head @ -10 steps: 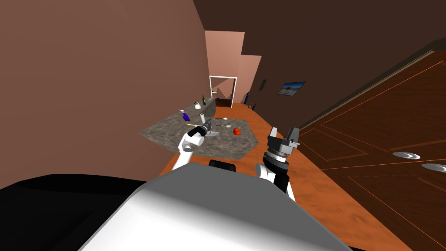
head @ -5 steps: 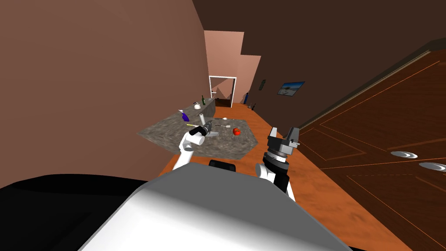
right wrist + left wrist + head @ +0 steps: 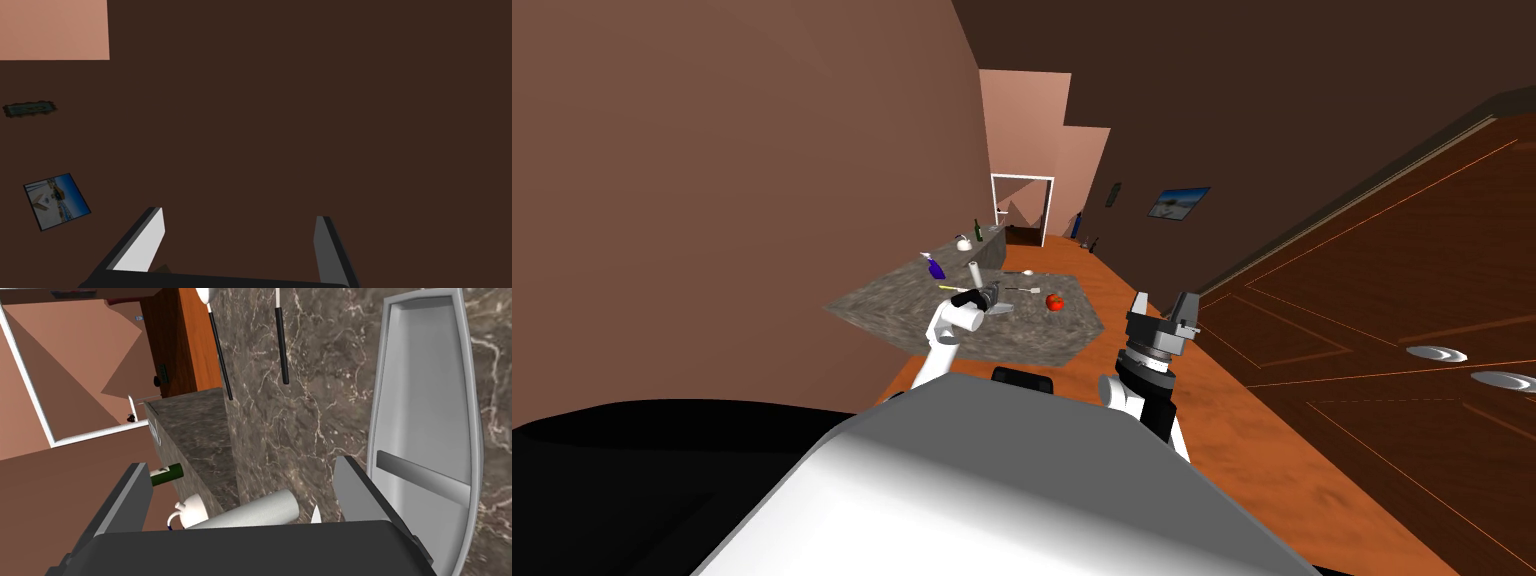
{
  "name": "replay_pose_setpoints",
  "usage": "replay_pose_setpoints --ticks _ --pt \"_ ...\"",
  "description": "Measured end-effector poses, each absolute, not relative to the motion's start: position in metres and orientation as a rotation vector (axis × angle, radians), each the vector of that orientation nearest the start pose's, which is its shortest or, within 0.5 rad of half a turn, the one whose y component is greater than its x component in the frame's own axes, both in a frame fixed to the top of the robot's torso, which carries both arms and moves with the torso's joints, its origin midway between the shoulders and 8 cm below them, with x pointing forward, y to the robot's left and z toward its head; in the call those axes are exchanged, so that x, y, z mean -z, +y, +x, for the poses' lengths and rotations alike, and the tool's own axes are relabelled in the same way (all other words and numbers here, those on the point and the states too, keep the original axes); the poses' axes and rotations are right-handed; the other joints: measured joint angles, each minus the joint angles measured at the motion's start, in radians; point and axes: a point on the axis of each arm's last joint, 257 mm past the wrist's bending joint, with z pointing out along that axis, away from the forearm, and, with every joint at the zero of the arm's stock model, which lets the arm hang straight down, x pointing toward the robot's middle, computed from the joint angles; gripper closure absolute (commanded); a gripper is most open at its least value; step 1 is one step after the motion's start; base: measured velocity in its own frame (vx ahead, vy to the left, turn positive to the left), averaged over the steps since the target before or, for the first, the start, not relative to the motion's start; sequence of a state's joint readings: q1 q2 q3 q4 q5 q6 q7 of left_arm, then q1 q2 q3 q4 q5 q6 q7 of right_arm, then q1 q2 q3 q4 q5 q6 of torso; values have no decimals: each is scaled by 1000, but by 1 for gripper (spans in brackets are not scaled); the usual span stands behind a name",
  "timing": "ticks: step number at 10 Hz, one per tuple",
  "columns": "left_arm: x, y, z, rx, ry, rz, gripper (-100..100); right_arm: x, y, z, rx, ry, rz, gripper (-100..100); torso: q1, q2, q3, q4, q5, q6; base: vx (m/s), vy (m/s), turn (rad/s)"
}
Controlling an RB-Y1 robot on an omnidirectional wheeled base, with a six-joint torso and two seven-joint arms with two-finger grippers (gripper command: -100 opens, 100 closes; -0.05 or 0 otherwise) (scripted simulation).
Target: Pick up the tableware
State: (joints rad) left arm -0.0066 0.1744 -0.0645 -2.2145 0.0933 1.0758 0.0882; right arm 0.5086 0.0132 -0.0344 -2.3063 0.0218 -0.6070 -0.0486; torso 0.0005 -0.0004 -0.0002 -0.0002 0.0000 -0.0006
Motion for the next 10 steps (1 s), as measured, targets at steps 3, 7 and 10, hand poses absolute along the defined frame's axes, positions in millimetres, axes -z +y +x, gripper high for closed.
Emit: replay_pose_setpoints --ticks 3,7,10 --pt "195 212 480 929 1661 -1513 -100 -53 -284 317 -1324 517 560 0 0 0 0 0 0 0 19 6 -8" --pt "218 213 469 844 1724 -1582 -100 -53 -284 317 -1324 517 560 0 1 0 0 0 0 0 15 8 -3" --pt "233 213 459 777 1771 -1636 -100 -53 -284 317 -1324 517 560 0 1 -1 0 0 0 0 25 15 -2"
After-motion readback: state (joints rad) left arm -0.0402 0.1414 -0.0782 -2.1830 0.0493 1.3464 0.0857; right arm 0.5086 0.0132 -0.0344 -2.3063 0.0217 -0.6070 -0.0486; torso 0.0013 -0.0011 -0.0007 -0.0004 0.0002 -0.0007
